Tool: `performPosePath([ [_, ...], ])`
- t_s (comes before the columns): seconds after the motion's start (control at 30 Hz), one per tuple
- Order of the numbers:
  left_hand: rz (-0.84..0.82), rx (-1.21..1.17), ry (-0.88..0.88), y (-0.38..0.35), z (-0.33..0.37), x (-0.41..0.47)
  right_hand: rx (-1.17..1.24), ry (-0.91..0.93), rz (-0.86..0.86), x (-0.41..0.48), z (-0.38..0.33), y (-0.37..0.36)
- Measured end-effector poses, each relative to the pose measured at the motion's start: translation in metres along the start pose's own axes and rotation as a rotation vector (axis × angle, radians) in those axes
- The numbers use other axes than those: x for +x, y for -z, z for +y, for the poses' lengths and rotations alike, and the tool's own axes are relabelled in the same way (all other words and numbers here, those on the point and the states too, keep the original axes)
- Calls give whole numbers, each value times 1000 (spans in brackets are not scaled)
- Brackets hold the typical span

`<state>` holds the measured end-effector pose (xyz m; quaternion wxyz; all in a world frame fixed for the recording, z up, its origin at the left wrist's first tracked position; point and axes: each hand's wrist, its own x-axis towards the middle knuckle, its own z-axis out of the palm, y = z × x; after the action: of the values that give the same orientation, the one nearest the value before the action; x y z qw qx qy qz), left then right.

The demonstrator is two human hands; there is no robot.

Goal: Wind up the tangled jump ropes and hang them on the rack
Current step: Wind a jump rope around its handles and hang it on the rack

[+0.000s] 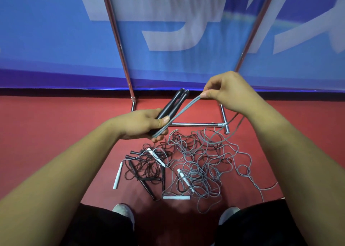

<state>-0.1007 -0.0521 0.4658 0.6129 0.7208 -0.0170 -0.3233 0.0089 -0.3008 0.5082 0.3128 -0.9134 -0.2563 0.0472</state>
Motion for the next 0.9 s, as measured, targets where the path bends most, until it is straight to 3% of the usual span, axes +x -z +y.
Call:
performPosePath([
  [0.07,-37,-4,-2,1,-1,-3,0,2,2,-1,-1,1],
  [0.27,-161,429,97,-7,-6,-3,-37,124,3,-4,-24,-4],
  [0.47,-148,660,-44,-15,3,-4,66,77,-20,0,-21,-12],
  [0.6,-43,360,-195,-11,7,-6,229,3,-39,0,-8,-14],
  [0.7,165,124,-323,-7,14,-8,240,-50,-63,0,-2,-18],
  [0.9,476,-53,-411,12,17,-7,349,-81,-206,-4,4,-28],
])
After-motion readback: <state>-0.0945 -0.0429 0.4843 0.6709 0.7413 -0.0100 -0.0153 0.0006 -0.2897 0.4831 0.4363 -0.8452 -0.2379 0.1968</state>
